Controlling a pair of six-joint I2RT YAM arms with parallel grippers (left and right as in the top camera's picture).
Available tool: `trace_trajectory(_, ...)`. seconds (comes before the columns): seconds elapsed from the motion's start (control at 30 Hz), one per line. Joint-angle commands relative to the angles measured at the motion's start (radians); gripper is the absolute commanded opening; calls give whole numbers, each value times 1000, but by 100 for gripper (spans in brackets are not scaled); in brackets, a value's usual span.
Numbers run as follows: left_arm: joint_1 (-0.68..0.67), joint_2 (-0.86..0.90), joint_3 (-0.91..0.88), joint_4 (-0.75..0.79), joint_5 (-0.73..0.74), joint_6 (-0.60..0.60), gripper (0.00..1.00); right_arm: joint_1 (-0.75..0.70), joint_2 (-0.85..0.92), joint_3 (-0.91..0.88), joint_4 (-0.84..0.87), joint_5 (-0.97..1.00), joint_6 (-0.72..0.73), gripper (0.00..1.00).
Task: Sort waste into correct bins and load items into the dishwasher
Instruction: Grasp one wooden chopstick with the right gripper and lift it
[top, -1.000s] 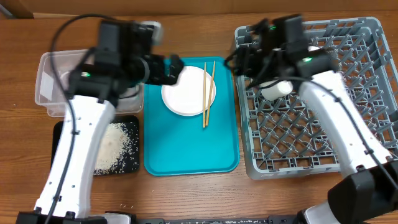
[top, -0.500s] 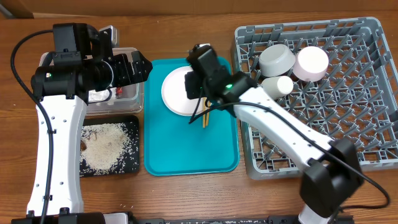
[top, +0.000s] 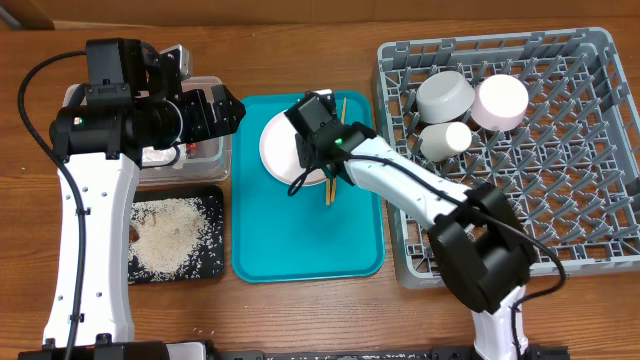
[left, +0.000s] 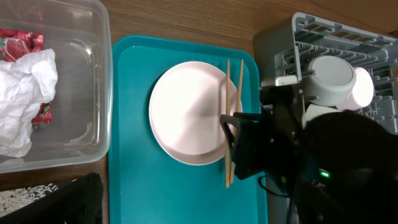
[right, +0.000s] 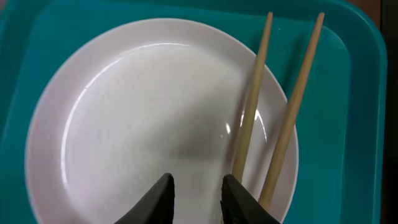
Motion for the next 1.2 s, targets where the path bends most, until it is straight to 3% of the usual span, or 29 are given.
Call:
trace_trajectory(0.0, -2, -9, 22, 0, 5, -6, 100, -4, 25, 4, 10, 78, 6, 28)
trace_trajectory(0.7, -2, -9, 22, -26, 4, -5, 100, -5, 105, 4, 21, 77, 32, 28)
trace_trajectory(1.0, -2, -9, 22, -26, 4, -5, 100, -4, 102, 11, 39, 77, 31, 5)
trace_trajectory(1.17, -2, -9, 22, -26, 4, -6, 100, -4, 63, 55, 19, 49, 31, 4)
